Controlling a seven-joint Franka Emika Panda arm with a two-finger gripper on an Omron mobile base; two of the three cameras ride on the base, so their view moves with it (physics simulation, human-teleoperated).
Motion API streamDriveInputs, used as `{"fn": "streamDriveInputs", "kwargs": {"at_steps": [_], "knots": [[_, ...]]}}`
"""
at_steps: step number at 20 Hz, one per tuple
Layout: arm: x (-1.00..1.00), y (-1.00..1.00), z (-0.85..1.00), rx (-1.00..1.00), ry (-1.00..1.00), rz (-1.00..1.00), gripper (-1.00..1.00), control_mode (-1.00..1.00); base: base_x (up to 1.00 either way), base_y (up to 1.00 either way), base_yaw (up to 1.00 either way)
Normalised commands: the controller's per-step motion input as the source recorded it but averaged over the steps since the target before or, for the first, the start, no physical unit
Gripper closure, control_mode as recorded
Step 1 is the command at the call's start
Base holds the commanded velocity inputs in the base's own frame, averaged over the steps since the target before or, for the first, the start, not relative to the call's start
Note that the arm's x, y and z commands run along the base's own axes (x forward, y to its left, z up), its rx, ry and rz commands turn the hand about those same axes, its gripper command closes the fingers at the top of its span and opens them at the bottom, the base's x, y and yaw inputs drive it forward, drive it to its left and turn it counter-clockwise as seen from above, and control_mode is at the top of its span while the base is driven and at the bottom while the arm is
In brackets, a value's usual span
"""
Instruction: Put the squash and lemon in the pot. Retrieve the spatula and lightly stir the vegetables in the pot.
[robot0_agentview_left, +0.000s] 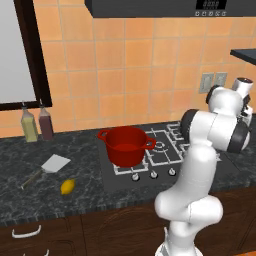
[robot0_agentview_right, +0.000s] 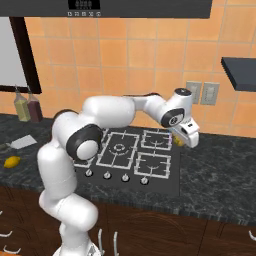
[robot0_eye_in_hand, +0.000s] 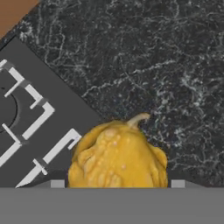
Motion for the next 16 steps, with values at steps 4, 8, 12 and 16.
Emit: {"fn": "streamDriveInputs", "kwargs": {"at_steps": [4, 8, 12, 16], "knots": [[-0.10, 1.00, 0.47, -0.12, 0.00, 0.21, 1.00, -1.00, 0.00, 0.00, 0.00], [-0.12, 1.00, 0.07, -0.05, -0.01, 0.34, 1.00, -1.00, 0.00, 0.00, 0.00], [-0.22, 1.00, 0.11, -0.03, 0.00, 0.47, 1.00, -1.00, 0.00, 0.00, 0.00], [-0.01, 1.00, 0.42, 0.00, 0.10, 0.54, 1.00, -1.00, 0.00, 0.00, 0.00]]}}
